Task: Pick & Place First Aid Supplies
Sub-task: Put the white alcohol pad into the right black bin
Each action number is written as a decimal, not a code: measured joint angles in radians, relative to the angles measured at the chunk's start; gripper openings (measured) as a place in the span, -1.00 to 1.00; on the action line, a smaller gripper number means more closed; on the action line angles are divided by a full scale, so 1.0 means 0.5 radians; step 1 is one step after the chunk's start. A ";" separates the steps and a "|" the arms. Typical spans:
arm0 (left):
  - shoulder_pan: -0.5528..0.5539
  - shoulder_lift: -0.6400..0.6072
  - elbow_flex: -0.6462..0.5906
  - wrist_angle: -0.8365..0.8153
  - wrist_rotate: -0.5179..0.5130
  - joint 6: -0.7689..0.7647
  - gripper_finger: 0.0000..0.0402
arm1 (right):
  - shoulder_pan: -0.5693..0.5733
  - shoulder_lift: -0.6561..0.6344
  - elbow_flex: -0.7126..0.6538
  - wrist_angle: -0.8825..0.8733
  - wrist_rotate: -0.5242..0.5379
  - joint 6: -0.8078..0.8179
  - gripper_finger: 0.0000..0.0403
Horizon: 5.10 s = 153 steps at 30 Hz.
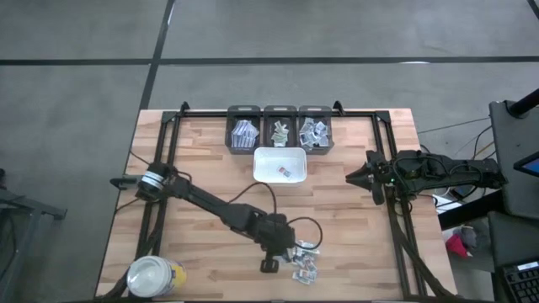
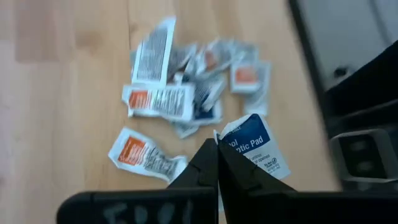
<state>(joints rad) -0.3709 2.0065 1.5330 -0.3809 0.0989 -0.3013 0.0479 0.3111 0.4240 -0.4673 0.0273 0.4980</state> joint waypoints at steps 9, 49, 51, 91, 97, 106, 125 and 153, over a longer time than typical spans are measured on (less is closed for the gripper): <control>0.139 -0.212 0.000 0.251 -0.251 -0.350 -1.00 | 0.000 0.016 0.000 0.031 -0.001 0.053 -0.59; 0.913 -0.228 0.193 0.814 -0.758 0.304 -1.00 | -0.101 0.612 0.140 0.711 0.857 0.118 0.18; 0.914 -0.228 0.193 0.813 -0.757 0.318 -1.00 | -0.146 0.640 0.157 0.711 0.856 0.119 0.20; 0.943 -0.228 0.201 0.768 -0.916 0.393 -1.00 | -0.435 0.932 0.256 0.880 0.605 0.028 0.22; 0.943 -0.228 0.201 0.777 -0.912 0.393 -1.00 | -0.450 0.998 0.256 0.949 0.605 0.027 0.11; 0.943 -0.228 0.199 0.777 -0.897 0.393 -1.00 | -0.451 1.101 0.256 1.032 0.610 -0.002 -0.23; 0.944 -0.228 0.198 0.782 -0.897 0.394 -0.99 | -0.450 1.067 0.256 1.051 0.621 -0.122 -0.96; 0.943 -0.613 0.172 0.059 -0.918 0.396 -0.30 | -0.453 1.065 0.256 0.944 0.631 -0.120 -0.96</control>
<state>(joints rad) 0.1007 1.7000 1.6190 -0.3513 -0.3599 -0.1035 -0.1788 0.8436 0.5518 0.0048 0.3428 0.4382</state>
